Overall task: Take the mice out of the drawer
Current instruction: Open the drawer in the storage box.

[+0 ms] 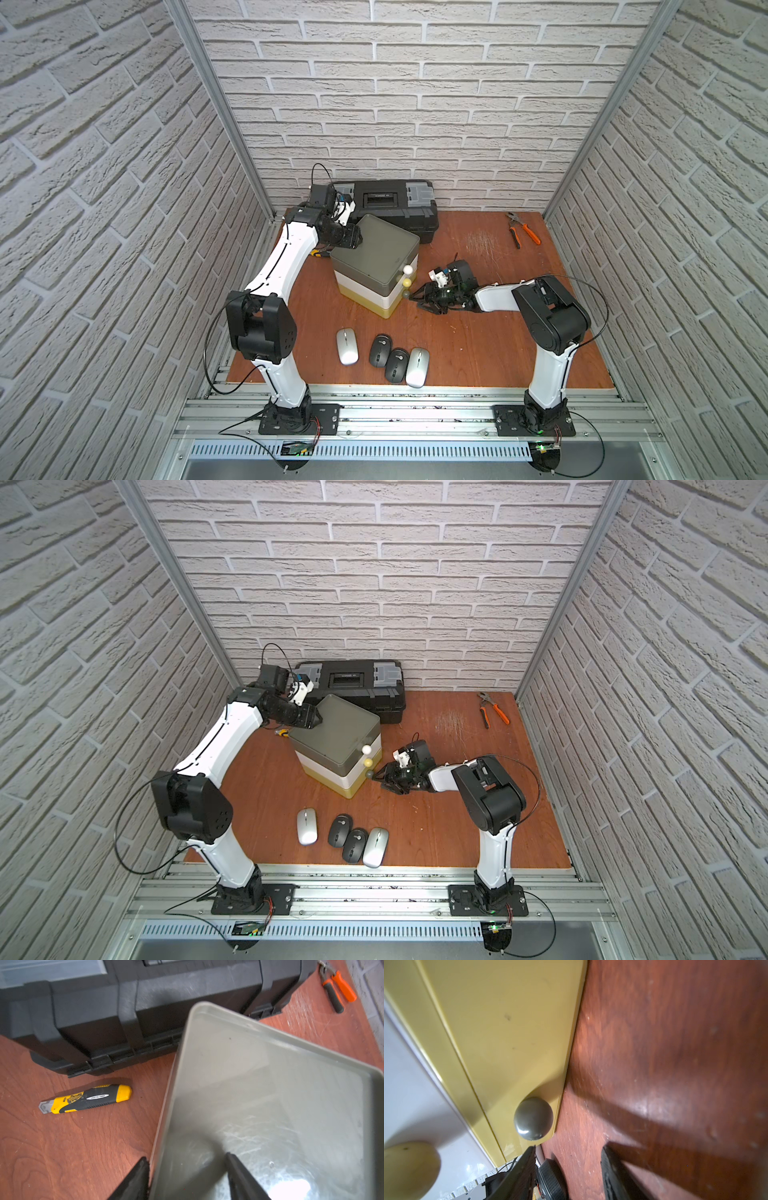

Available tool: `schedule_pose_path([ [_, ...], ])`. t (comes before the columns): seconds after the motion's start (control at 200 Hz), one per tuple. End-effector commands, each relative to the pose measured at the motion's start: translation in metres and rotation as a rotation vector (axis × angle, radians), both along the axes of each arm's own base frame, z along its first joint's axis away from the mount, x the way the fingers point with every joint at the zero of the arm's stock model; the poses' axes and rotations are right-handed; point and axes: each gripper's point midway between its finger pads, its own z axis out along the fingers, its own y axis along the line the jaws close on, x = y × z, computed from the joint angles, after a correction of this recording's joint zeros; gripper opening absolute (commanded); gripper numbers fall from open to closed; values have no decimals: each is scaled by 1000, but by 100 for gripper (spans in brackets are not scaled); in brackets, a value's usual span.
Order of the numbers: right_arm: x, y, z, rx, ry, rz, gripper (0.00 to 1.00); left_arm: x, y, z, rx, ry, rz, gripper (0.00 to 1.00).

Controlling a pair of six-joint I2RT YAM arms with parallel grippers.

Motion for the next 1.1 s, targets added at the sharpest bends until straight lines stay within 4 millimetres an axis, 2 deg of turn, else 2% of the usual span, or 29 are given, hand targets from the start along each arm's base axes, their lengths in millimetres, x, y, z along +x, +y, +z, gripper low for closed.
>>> schedule_pose_path([
  [0.0, 5, 7, 12, 48, -37, -9, 53, -34, 12, -55, 73, 214, 12, 48],
  [0.135, 5, 7, 16, 57, -47, -11, 53, -40, 12, -58, 65, 229, 15, 41],
  [0.24, 6, 9, 20, 71, -58, -12, 53, -43, 12, -62, 56, 245, 18, 30],
  [0.585, 16, 18, 23, 154, -62, -27, 52, -48, 5, -70, 17, 296, 14, 4],
  [0.65, 16, 20, 26, 162, -66, -26, 52, -49, 5, -72, 13, 303, 17, 3],
  [0.67, 14, 20, 13, 150, -39, -26, 52, -49, 4, -72, 10, 304, 16, 2],
  [0.9, 16, 19, 3, 116, -44, -26, 51, -51, 4, -74, 6, 315, 12, 0],
  [1.095, 28, 10, -1, 106, -68, -61, 50, -56, 4, -75, 12, 327, 4, 0],
])
